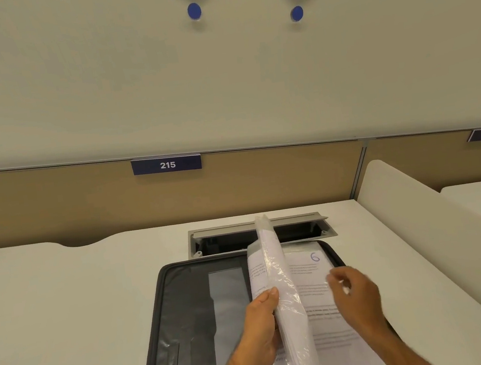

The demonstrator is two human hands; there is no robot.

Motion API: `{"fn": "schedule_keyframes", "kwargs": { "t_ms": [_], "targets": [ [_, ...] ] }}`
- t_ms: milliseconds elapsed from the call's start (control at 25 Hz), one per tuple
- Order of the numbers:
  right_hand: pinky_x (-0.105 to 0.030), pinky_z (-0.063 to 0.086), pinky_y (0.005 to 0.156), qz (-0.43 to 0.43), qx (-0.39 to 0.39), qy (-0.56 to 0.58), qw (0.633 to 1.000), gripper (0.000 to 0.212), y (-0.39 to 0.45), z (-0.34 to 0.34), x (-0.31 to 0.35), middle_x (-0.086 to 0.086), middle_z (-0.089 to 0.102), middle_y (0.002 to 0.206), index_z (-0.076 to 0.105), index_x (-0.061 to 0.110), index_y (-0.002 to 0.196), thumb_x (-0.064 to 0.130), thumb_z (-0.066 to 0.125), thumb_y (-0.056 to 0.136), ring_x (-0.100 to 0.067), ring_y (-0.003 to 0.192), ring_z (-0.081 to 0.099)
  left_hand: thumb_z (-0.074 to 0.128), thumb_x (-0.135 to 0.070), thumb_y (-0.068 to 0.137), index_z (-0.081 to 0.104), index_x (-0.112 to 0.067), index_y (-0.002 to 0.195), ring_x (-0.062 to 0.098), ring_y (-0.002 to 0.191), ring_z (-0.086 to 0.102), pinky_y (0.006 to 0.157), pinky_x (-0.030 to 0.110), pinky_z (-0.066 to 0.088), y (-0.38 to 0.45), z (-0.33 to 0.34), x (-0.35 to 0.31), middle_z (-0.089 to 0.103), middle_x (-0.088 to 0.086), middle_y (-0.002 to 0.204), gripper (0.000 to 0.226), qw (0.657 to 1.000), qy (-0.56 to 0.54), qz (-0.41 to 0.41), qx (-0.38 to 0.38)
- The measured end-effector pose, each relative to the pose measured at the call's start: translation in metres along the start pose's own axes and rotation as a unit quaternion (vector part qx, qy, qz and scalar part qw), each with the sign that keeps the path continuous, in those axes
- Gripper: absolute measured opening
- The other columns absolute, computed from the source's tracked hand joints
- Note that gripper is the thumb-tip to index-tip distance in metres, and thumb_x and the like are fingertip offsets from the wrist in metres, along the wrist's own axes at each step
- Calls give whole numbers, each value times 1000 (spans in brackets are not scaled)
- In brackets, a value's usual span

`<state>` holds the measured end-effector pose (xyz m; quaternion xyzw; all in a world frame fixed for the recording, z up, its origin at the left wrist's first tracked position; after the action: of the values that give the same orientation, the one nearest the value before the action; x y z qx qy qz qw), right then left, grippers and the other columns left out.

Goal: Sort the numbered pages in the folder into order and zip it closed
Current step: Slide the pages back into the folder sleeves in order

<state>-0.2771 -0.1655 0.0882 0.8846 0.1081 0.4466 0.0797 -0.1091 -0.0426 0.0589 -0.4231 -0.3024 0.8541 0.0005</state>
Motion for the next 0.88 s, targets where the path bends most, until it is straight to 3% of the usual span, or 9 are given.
{"fn": "schedule_keyframes", "kwargs": {
  "t_ms": [80,160,400,480,560,640,680,760,880],
  "targets": [
    [-25,55,64,25,150,87,985,25,-8,29,8,2,75,82,73,15,87,35,86,76,-16,78,71,48,-25,105,65,-10,114,30,86,75,69,43,61,-1,6,1,77,12,96,24,1000,-2,3,11],
    [-33,59,64,83,252,141,954,34,-19,50,7,-6,77,81,74,6,85,31,91,69,-24,77,75,47,-25,106,64,-10,114,31,85,75,73,47,61,-1,10,2,77,14,96,24,1000,-14,3,19],
    [-37,59,68,216,295,221,904,16,-19,48,-10,-13,76,86,71,-3,88,13,73,89,-25,75,73,47,-24,106,65,-9,118,32,94,74,88,54,58,9,7,8,76,12,102,26,1000,7,5,15],
    [-36,57,66,270,258,220,901,9,-13,39,-25,-13,76,86,72,0,94,9,69,91,-26,75,71,49,-24,105,66,-8,117,33,94,74,85,52,59,10,6,10,76,13,101,25,1000,2,-2,7],
    [-36,56,72,262,148,139,943,12,1,20,-42,-13,75,94,69,5,102,5,64,91,-27,82,69,51,-23,104,66,-9,118,33,95,73,80,50,60,11,5,11,76,13,102,25,1000,-4,-8,2],
    [-32,53,76,149,-4,22,989,19,13,-5,-33,-7,70,105,65,11,112,9,62,94,-22,90,65,52,-24,104,66,-10,117,33,95,73,81,51,60,13,5,13,76,12,102,24,1000,-4,-11,0],
    [-28,52,74,72,-36,7,997,15,14,-10,-20,-4,71,104,66,13,109,16,66,94,-20,89,65,52,-24,104,66,-10,116,34,95,73,82,53,60,13,7,13,77,12,101,23,1000,-3,-11,1],
    [-21,53,66,10,54,41,998,23,10,5,1,3,72,91,68,18,99,33,78,84,-16,84,68,52,-25,104,67,-11,115,34,95,73,82,52,60,12,11,13,77,13,99,23,1000,0,-9,2],
    [-26,58,62,78,236,102,963,40,-6,40,5,-2,75,79,70,11,91,33,92,66,-19,74,73,50,-25,105,66,-13,114,34,90,74,79,51,61,11,15,15,77,13,98,23,1000,-4,-4,7]
  ]
}}
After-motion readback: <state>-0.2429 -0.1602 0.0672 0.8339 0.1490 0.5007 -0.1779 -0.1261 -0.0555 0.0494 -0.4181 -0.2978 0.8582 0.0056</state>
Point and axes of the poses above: each hand's wrist, its own y-axis towards the middle knuckle, its own z-axis out of the palm, x = y × z, the point moved 7 cm from there along y, towards the middle knuckle
